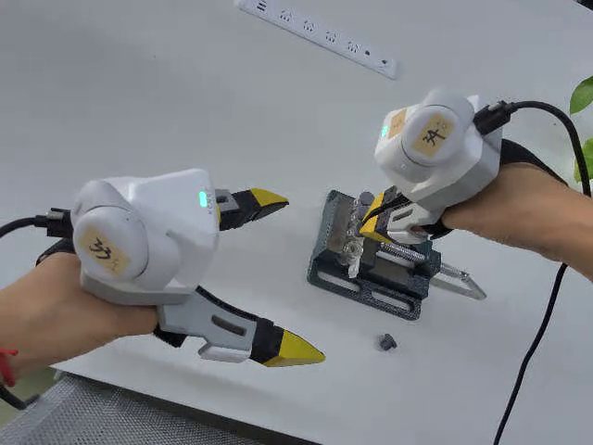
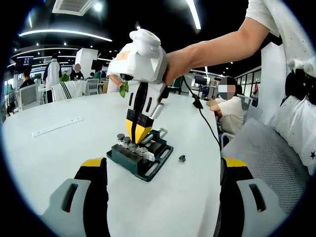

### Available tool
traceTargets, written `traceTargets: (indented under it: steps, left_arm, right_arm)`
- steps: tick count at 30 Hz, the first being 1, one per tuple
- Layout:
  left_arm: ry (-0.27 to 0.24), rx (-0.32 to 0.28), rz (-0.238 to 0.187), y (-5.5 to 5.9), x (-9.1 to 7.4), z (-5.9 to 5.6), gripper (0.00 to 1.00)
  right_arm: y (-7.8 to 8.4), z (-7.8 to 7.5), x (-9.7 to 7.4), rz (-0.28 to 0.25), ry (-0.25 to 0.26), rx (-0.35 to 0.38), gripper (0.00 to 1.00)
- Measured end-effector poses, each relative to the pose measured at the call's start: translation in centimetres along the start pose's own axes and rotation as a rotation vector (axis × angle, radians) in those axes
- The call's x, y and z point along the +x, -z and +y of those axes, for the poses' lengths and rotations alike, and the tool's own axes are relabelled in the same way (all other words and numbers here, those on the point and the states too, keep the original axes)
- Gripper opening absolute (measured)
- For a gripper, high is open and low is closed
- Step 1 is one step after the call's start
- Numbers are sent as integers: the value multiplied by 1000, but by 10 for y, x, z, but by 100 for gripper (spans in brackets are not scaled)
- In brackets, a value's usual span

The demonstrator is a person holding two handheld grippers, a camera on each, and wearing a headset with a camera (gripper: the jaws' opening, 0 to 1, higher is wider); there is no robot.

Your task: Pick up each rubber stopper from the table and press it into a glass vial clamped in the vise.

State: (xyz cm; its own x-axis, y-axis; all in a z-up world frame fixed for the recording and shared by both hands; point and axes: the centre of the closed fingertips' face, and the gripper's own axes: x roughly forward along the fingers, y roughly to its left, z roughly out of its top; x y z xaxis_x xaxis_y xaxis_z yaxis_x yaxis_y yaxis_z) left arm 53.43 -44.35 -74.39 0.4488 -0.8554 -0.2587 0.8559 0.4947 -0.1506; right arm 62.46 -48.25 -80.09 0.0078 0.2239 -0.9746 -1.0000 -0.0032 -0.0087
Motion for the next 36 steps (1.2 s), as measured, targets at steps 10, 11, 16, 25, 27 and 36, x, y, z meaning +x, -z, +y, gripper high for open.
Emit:
traceTargets:
  steps: [10, 11, 16, 25, 27, 36]
  left_arm:
    - [-4, -2, 15, -1, -2, -6, 94]
    - [-4, -2, 16, -1, -2, -6, 94]
    - [-5, -1, 21, -2, -2, -8, 94]
    - [0, 8, 36, -3, -1, -10, 94]
    - [0, 10, 38, -4, -1, -11, 94]
    - [-10, 17, 52, -6, -2, -10, 94]
  right_arm:
    - [0, 0, -4, -76, 3, 67, 0]
    - [1, -2, -3, -78, 8, 71, 0]
    - [2, -2, -11, -115, 15, 96, 1]
    - [4, 1, -25, -194, 27, 141, 9]
    - [5, 1, -29, -217, 36, 155, 10]
    - [17, 10, -44, -291, 62, 207, 16]
